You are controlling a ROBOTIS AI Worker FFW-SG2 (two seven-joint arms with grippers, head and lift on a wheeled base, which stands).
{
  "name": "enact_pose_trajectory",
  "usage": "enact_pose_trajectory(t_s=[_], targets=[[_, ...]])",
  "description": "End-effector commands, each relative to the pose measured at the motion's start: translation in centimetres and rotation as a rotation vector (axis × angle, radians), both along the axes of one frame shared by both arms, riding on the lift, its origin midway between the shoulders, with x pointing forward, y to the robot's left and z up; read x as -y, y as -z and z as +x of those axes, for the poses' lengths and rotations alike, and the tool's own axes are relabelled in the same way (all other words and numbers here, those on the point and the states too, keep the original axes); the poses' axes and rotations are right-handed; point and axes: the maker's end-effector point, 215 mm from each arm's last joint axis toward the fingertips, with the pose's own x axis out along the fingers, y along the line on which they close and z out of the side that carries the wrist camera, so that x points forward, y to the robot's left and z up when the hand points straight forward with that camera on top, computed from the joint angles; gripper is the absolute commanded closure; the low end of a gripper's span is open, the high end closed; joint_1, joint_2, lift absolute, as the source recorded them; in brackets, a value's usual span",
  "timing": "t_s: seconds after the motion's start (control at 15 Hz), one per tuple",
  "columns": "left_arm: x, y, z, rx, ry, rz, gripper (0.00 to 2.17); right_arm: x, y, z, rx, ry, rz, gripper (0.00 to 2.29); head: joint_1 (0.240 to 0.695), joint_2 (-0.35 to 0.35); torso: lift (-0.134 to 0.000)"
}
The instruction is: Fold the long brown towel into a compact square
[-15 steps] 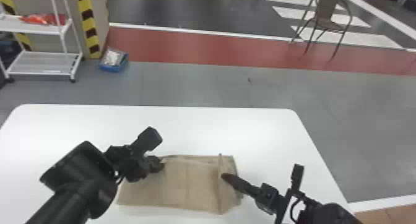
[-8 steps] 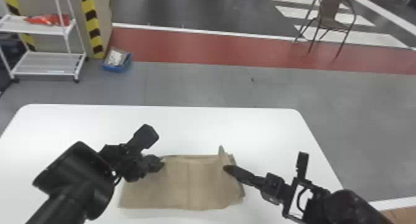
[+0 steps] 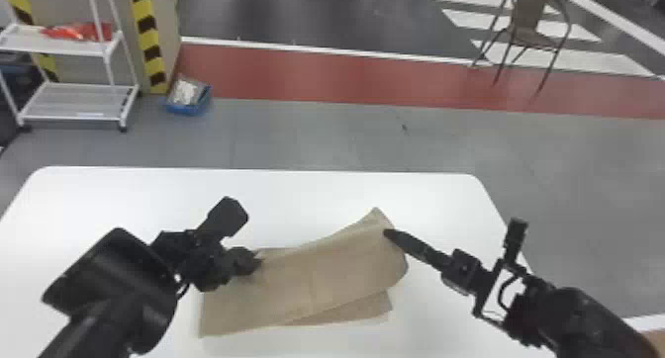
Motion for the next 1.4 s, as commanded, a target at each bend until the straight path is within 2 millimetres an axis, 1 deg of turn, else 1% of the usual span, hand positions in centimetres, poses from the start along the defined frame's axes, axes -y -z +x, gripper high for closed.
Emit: enact_pose_trajectory(t_s=[0.0,0.13,0.27,0.33,0.4,0.47,0.53,0.6,0.67,0.73,0.8,0.87,0.93,1.0,1.07,1.13,1.2,1.27,1.33], targets=[[-0.1,0.0,0.0,0.0,-0.001,0.002,1.37,2.7,3.1,1.8,0.015,0.051,-0.074,1.12,0.695,-0.228,0.0],[0.0,0.0,0.0,0.001,0.0,0.003,1.37,2.9,4.5,2.4,0.008,0.046,-0.122,1.12,0.695,-0.254,0.0],[-0.1,0.4,-0.3,-0.005,-0.003,0.003,1.37,2.4,5.8,2.8,0.001,0.028,-0.188,1.11,0.695,-0.259,0.0],[-0.1,0.4,-0.3,-0.004,-0.004,0.001,1.37,1.6,6.1,2.9,-0.002,0.015,-0.198,1.1,0.695,-0.259,0.0],[-0.2,0.5,-0.4,-0.006,-0.006,-0.003,1.25,0.9,6.8,2.7,-0.011,-0.003,-0.215,0.88,0.695,-0.258,0.0],[-0.3,0.6,-0.5,-0.006,-0.004,-0.002,1.13,0.3,7.4,2.5,-0.024,-0.02,-0.234,0.4,0.695,-0.25,0.0],[-0.3,0.6,-0.6,-0.006,-0.005,-0.004,0.97,0.2,8.0,2.4,-0.039,-0.023,-0.254,0.04,0.695,-0.244,0.0],[-0.3,0.5,-0.5,-0.003,-0.001,-0.006,0.58,0.0,8.4,2.0,-0.046,-0.027,-0.257,0.0,0.695,-0.239,0.0],[-0.6,0.7,-0.6,-0.006,-0.005,-0.007,0.41,-0.1,8.8,1.3,-0.051,-0.029,-0.257,0.01,0.695,-0.236,0.0],[-1.2,0.6,-0.6,-0.003,-0.016,-0.007,0.19,0.1,8.8,1.1,-0.048,-0.02,-0.266,0.01,0.695,-0.233,0.0],[-1.6,0.5,-0.7,-0.001,-0.026,-0.014,0.08,0.8,8.3,0.7,-0.04,-0.009,-0.292,0.03,0.695,-0.23,0.0],[-1.8,-0.1,-0.4,0.011,-0.034,-0.025,0.07,1.6,7.9,0.2,-0.026,0.014,-0.333,0.03,0.695,-0.229,0.0],[-2.3,-0.1,-0.4,0.009,-0.047,-0.031,0.07,2.3,7.5,-0.2,-0.018,0.033,-0.348,0.03,0.695,-0.231,0.0],[-2.1,-0.7,-0.2,0.013,-0.051,-0.048,0.07,2.9,6.7,-0.5,-0.001,0.055,-0.346,0.05,0.695,-0.235,0.0],[-2.7,-1.0,0.1,0.018,-0.067,-0.06,0.07,3.4,5.8,-0.7,0.019,0.069,-0.342,0.05,0.695,-0.238,0.0],[-3.3,-1.2,0.1,0.018,-0.083,-0.07,0.07,3.4,5.6,-1.1,0.017,0.073,-0.328,0.05,0.695,-0.242,0.0],[-3.3,-1.9,0.4,0.033,-0.092,-0.088,0.07,3.6,5.1,-1.2,0.014,0.075,-0.317,0.05,0.695,-0.244,0.0],[-3.8,-2.9,0.7,0.048,-0.117,-0.118,0.07,3.4,4.9,-1.4,0.012,0.069,-0.308,0.05,0.695,-0.244,0.0],[-4.4,-3.5,0.7,0.061,-0.146,-0.142,0.07,3.3,4.7,-1.5,0.016,0.067,-0.309,0.05,0.695,-0.242,0.0]])
